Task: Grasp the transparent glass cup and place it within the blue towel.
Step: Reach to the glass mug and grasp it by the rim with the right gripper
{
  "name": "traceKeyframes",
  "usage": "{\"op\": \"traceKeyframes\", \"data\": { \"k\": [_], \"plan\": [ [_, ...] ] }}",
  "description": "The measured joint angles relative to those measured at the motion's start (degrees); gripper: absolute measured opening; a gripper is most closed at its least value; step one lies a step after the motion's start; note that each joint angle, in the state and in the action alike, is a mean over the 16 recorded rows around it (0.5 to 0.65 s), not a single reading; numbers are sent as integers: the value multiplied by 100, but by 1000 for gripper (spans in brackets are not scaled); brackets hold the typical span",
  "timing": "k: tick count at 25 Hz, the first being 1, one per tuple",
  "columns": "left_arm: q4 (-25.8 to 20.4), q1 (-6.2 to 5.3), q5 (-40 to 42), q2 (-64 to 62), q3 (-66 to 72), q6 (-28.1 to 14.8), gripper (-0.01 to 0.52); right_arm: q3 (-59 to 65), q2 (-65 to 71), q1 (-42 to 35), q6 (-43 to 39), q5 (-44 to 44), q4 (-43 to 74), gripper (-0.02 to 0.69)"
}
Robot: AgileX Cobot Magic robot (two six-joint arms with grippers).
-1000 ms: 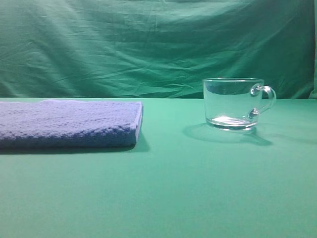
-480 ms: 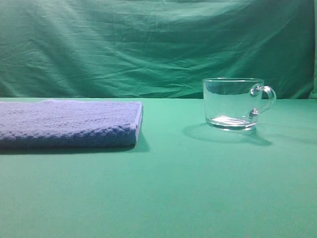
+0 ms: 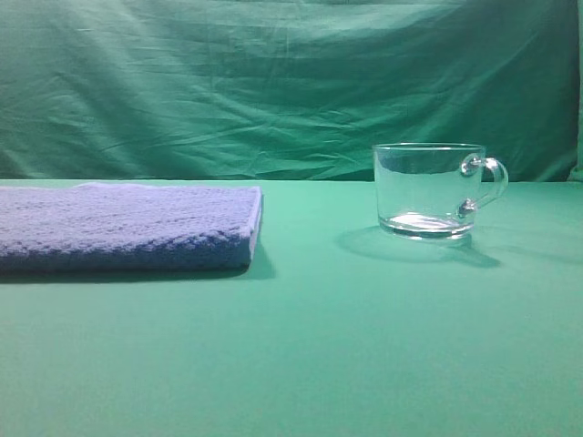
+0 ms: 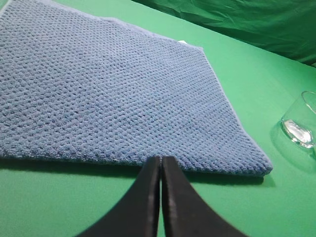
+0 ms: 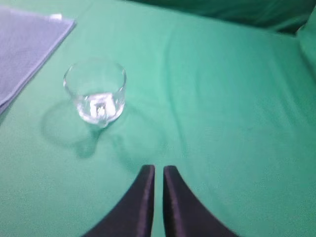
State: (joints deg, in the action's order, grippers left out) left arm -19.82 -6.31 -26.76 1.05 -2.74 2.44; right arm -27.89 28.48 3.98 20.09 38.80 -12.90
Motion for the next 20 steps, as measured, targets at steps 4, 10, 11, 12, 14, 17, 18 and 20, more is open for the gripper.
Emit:
{"op": "traceKeyframes", "data": {
  "k": [4, 10, 11, 12, 14, 17, 18, 20],
  "plan": [
    [0, 0, 0, 0, 0, 0, 0, -364, 679, 109, 136, 806, -35, 55],
    [0, 0, 0, 0, 0, 0, 0, -1010, 1974, 393, 149, 1540, -121, 34],
    [0, 0, 0, 0, 0, 0, 0, -1123, 2195, 467, 138, 1588, -116, 31],
    [0, 0, 0, 0, 0, 0, 0, -1237, 2413, 546, 114, 1615, -102, 27],
    [0, 0, 0, 0, 0, 0, 0, -1463, 2837, 716, 36, 1619, -45, 20],
    [0, 0, 0, 0, 0, 0, 0, -1810, 3449, 992, -112, 1554, 70, 10],
    [0, 0, 0, 0, 0, 0, 0, -1926, 3649, 1090, -163, 1523, 117, 10],
    [0, 0, 0, 0, 0, 0, 0, -2154, 4039, 1288, -253, 1459, 225, 16]
  ]
}}
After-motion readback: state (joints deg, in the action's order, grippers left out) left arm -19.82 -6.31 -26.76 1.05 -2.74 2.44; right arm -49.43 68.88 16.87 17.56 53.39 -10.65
